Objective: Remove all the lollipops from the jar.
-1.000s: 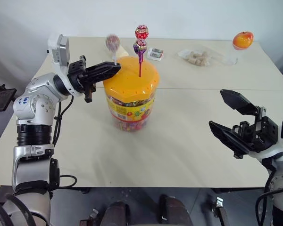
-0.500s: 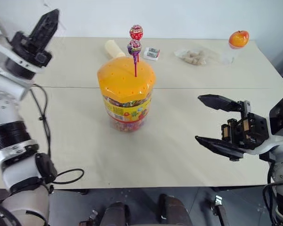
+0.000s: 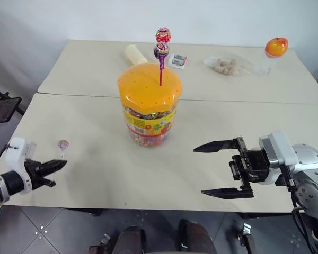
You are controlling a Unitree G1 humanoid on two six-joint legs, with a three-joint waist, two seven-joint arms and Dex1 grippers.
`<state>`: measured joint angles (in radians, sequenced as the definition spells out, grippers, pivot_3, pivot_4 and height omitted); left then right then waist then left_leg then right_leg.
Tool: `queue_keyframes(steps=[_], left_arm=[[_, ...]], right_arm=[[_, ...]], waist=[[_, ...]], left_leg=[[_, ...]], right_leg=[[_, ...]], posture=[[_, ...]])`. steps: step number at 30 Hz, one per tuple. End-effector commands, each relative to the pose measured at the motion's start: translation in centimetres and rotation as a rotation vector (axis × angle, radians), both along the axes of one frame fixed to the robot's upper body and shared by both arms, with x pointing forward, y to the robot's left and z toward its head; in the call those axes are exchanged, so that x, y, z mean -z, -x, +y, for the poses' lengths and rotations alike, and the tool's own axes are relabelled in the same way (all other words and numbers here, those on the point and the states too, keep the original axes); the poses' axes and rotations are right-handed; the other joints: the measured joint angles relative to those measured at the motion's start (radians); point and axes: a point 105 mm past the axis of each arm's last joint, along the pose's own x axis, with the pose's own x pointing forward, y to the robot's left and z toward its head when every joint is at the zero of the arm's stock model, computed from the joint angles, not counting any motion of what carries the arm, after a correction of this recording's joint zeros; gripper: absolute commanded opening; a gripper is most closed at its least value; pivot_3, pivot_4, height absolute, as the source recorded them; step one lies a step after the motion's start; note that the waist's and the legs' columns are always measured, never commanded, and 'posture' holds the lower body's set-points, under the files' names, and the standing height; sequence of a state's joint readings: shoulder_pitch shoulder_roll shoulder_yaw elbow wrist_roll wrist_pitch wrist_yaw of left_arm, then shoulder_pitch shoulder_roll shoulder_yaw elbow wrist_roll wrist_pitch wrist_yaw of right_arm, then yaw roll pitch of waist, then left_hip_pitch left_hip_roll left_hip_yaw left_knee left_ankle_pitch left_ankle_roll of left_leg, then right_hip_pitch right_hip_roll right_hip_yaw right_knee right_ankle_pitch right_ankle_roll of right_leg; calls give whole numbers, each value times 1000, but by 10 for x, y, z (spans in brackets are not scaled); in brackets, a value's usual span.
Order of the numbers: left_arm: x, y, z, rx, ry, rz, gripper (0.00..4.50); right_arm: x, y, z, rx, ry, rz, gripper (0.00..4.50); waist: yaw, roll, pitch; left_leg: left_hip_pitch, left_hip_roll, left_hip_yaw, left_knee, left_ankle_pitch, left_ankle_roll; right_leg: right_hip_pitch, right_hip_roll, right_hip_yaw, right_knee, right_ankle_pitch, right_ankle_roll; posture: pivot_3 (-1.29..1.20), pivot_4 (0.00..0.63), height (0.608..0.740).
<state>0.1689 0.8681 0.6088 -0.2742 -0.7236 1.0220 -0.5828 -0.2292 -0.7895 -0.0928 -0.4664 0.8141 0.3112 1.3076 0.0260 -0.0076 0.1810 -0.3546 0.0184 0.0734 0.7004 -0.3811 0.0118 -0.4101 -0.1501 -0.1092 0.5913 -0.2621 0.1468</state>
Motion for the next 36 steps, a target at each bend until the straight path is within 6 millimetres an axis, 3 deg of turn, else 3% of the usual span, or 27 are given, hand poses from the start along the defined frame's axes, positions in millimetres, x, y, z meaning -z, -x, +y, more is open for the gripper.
queue_keyframes(steps=[1, 7, 9, 11, 13, 16, 19, 21, 25, 30, 36], left_arm=[[-3, -1, 1, 3, -66, -32, 477], [-4, -4, 2, 21, -51, -73, 2158], [-31, -9, 8, 93, -46, -204, 2788], [-47, -10, 12, 127, -22, -285, 2788], [-68, -2, -12, 305, 84, -458, 2788], [-101, -4, -24, 345, 183, -683, 2788], [-134, -4, -48, 431, 330, -870, 2788], [-144, -3, -63, 499, 414, -897, 2788], [-153, -8, -78, 562, 510, -913, 2788], [-134, -13, -84, 613, 497, -837, 2788], [-131, -23, -87, 609, 516, -877, 2788]], right_arm=[[-5, 2, -1, -5, -25, -22, 4500], [-9, 1, -4, 18, -90, -20, 4500], [-18, -8, -13, 110, -196, -7, 4500], [-23, -14, -19, 172, -269, 3, 4500], [-27, -20, -22, 226, -316, 3, 4500], [-40, -31, -21, 295, -413, 4, 4500], [-62, -41, -5, 310, -492, 14, 4500], [-68, -44, 11, 288, -461, 10, 4500], [-82, -57, 40, 247, -424, 4, 4500], [-93, -90, 64, 332, -338, -39, 4500], [-99, -101, 94, 347, -278, -42, 4500]], waist=[[0, 0, 0], [-4, 0, 0], [-4, 0, 0], [-3, 0, 0], [-5, 0, 0], [-5, 1, -1], [-7, 1, -1], [-12, 1, -1], [-30, 1, -1], [-51, 1, -1], [-56, 1, -1]], left_leg=[[0, 0, 0, 0, 0, 0], [0, 0, 1, -2, -1, -1], [0, 0, 2, -2, -1, -1], [0, 1, 7, -1, -1, -1], [0, 1, 10, -1, -1, -1], [0, 1, 13, -1, -1, -1], [1, 3, 13, 0, -1, -1], [1, 3, 13, 1, -1, -1], [2, 3, 13, 0, -1, -2], [2, 3, 15, -1, -1, -1], [1, 3, 15, -1, -1, -1]], right_leg=[[0, 0, 0, 0, 0, 0], [-2, 0, 0, 0, 0, 0], [-2, 0, 0, 0, 0, 0], [-1, 1, -1, 1, 0, -1], [-2, 1, -1, 0, 0, -1], [-2, 0, -1, 0, 0, -1], [-3, 1, -1, 2, 1, -2], [-3, 1, -1, 4, 1, -3], [-3, 1, -2, 5, 1, -3], [-4, 2, -2, 5, 1, -3], [-5, 2, -3, 4, 1, -3]], posture=[[0, 150, 740], [0, 150, 740], [0, 150, 740], [0, 150, 740], [0, 150, 740], [0, 150, 740], [0, 150, 740], [0, 150, 740], [0, 150, 740], [0, 150, 740], [0, 150, 740]])
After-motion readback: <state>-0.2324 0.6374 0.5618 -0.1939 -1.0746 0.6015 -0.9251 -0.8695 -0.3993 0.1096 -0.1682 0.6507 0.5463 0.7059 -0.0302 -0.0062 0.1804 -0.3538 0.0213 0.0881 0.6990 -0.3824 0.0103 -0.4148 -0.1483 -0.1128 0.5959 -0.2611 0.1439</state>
